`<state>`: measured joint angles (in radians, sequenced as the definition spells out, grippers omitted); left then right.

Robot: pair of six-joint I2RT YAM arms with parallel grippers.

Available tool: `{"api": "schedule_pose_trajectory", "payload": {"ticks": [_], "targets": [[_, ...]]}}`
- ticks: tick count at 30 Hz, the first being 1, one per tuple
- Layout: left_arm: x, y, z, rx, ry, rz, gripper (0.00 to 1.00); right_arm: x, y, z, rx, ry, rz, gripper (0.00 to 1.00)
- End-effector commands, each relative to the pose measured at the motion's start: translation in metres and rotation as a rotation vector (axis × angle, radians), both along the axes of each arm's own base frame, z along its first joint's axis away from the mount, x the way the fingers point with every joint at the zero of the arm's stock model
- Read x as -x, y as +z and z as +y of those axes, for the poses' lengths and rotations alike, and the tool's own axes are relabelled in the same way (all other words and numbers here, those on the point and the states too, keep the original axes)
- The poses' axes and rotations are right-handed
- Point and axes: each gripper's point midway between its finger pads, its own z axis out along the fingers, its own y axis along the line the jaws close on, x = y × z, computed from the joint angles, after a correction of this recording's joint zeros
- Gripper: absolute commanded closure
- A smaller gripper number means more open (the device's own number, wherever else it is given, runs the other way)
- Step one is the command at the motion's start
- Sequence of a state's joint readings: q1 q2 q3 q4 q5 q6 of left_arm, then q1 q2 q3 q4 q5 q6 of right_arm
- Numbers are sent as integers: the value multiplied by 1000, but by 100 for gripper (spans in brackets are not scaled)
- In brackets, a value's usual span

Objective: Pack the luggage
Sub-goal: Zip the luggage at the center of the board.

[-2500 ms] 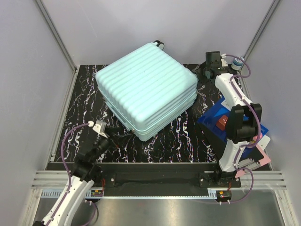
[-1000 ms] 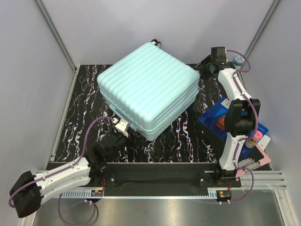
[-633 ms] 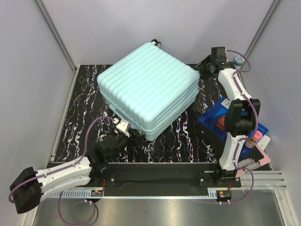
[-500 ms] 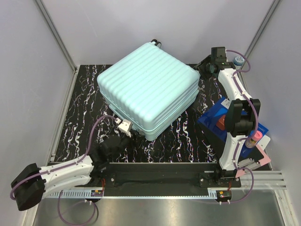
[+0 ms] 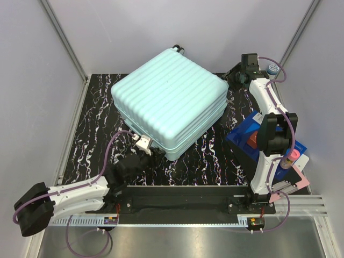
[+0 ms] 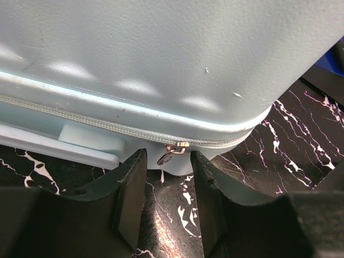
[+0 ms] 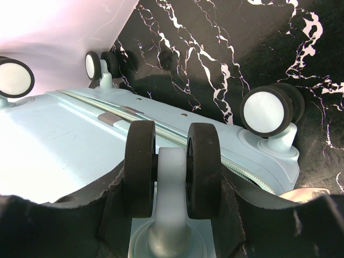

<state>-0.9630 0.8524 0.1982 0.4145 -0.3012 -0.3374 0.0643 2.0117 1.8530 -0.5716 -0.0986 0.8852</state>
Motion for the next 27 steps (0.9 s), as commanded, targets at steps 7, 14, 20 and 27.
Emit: {"api": "schedule_pose_trajectory", "payload": {"ticks": [7, 14, 20, 27], "targets": [[-13, 46, -17, 146, 13, -99, 74, -15, -20, -4, 38, 12, -21, 100], [-20, 48, -11, 137, 68, -101, 100, -13, -20, -4, 44, 14, -22, 100], [-22, 42, 3, 133, 139, -75, 100, -11, -22, -5, 49, 14, -15, 100], [-25, 35, 33, 91, 263, -57, 100, -9, -26, -12, 64, -2, -8, 100]]}}
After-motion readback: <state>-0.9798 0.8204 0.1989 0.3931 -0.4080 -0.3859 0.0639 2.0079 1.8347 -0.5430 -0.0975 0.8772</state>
